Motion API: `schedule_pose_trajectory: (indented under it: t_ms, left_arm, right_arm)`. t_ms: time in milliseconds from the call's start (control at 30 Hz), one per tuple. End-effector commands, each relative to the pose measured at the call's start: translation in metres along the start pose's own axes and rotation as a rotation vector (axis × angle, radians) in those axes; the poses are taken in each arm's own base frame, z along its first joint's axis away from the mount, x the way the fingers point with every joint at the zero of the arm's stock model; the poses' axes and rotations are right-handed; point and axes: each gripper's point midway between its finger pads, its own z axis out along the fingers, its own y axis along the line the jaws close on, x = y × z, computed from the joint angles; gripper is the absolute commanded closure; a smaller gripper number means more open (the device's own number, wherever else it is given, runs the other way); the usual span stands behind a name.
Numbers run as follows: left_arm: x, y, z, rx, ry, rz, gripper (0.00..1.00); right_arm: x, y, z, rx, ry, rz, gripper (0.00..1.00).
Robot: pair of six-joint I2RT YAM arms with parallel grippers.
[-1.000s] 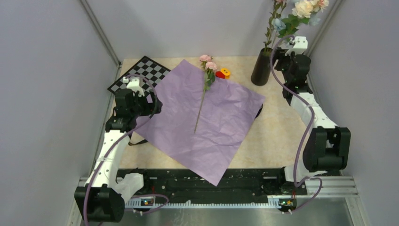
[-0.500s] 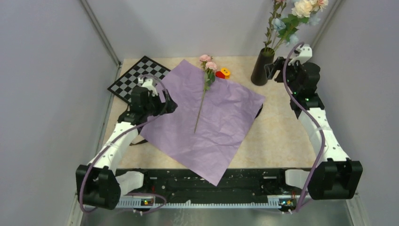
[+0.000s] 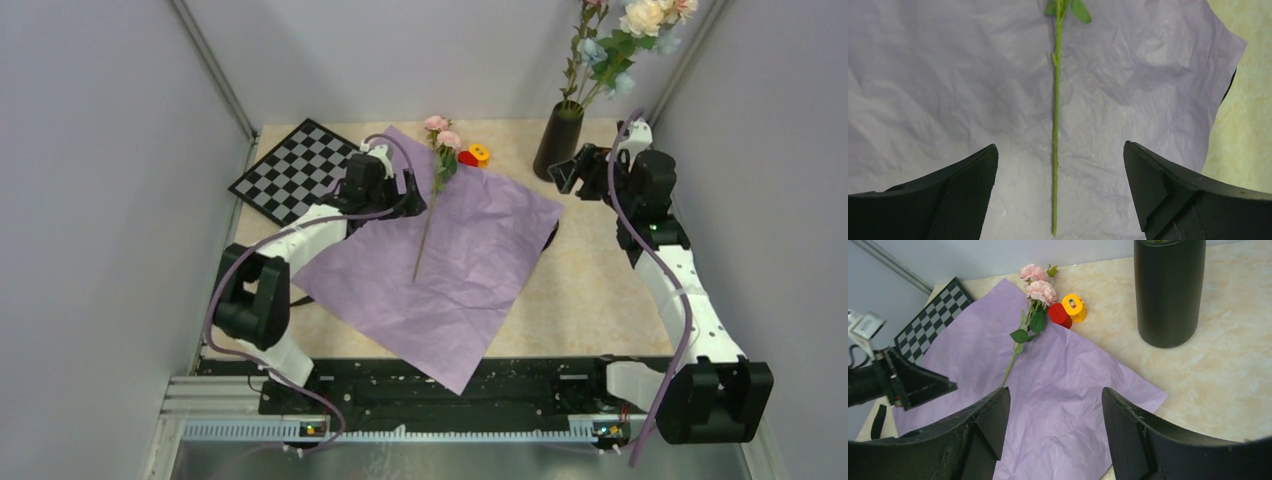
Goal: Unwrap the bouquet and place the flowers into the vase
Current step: Pick up the fake flower from the wrapping paper.
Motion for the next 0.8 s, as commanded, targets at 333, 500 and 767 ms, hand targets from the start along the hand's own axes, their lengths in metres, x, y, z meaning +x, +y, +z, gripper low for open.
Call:
schedule_pose_trajectory:
  t_ms: [333, 500, 767]
  left_arm:
    - [-0.042, -0.028, 0.098, 0.108, 0.005, 0.002, 0.08]
    - [-0.042, -0.024, 0.121, 0.103, 0.033, 0.02, 0.16]
    - [-0.028, -0.016, 0.147, 0.083, 0.099, 0.03, 0.33]
  right_arm:
    - [0.001, 0.019, -0.019, -0.058, -0.013, 0.01, 0.34]
    - [0.001, 0.022, -0.019, -0.071, -0.009, 0.017, 0.35]
    - [0.0, 0.023, -0.019, -0.076, -0.003, 0.017, 0.36]
